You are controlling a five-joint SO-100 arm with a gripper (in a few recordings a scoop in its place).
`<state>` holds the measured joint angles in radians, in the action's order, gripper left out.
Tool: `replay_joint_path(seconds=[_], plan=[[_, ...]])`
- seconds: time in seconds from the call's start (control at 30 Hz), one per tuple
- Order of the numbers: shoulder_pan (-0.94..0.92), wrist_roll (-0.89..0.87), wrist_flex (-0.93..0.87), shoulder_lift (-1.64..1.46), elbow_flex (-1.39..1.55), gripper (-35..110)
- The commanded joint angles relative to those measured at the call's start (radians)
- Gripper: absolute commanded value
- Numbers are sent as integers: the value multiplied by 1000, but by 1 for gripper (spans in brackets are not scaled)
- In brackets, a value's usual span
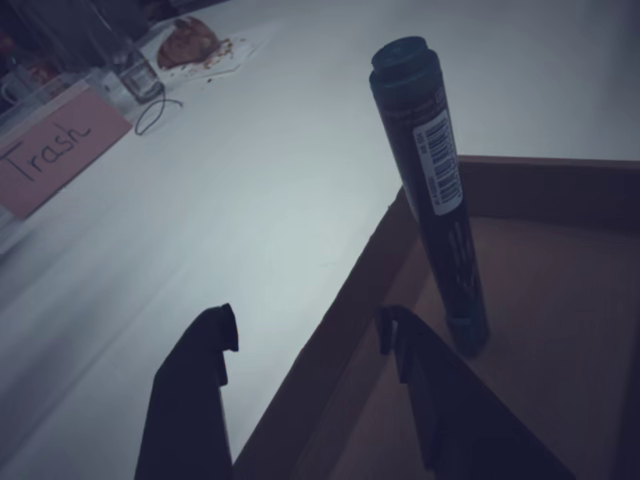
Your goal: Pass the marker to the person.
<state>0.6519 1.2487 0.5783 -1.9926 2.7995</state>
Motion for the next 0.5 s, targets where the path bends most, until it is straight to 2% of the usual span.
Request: replay_joint_path(seconds=[0.0, 0.47], plan=[[-17, 3, -8, -57, -15, 31], [-186, 0, -61, -48, -37, 32]])
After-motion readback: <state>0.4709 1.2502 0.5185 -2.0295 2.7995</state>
